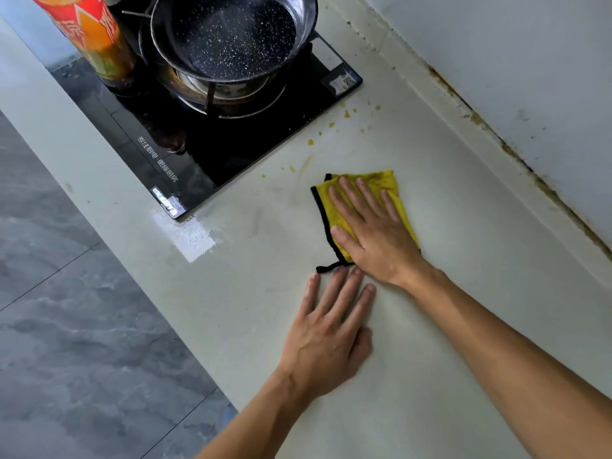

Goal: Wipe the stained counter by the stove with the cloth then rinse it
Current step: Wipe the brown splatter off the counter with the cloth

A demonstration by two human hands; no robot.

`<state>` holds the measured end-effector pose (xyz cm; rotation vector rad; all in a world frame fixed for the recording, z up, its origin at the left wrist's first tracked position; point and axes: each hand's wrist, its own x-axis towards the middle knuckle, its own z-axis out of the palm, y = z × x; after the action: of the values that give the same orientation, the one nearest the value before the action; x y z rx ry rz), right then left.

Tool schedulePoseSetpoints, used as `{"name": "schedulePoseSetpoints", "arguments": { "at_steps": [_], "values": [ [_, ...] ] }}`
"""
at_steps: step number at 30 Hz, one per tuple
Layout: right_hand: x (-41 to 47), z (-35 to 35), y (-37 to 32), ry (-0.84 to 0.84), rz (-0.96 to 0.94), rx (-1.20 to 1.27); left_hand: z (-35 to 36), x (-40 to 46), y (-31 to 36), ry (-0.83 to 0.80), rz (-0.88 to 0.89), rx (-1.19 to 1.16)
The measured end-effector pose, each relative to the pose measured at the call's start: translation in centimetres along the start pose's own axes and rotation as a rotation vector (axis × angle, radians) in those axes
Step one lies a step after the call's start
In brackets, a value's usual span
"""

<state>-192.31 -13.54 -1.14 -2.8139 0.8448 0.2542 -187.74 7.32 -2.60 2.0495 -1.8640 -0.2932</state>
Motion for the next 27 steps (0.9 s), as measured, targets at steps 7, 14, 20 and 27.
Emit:
{"name": "schedulePoseSetpoints", "arguments": {
  "at_steps": [7,14,20,27],
  "values": [
    [-1.5,0.4,-2.3,0.082,0.174,0.091,-3.2,-0.6,-4.6,0.082,-0.064,0.04],
    [-0.1,-2.7,0.4,0.319,0.229,0.064,-4.1,-0.4,-7.7,0.057,-0.249,0.08],
    [2.3,-4.5,3.8,0.141,0.107,0.062,-3.4,-0.6,-8.1,0.114,-0.226,0.083],
    [2.7,-7.1,3.8,0.096,0.05,0.255,-3.3,-0.5,-8.1,0.143,-0.228,0.075]
  ]
}}
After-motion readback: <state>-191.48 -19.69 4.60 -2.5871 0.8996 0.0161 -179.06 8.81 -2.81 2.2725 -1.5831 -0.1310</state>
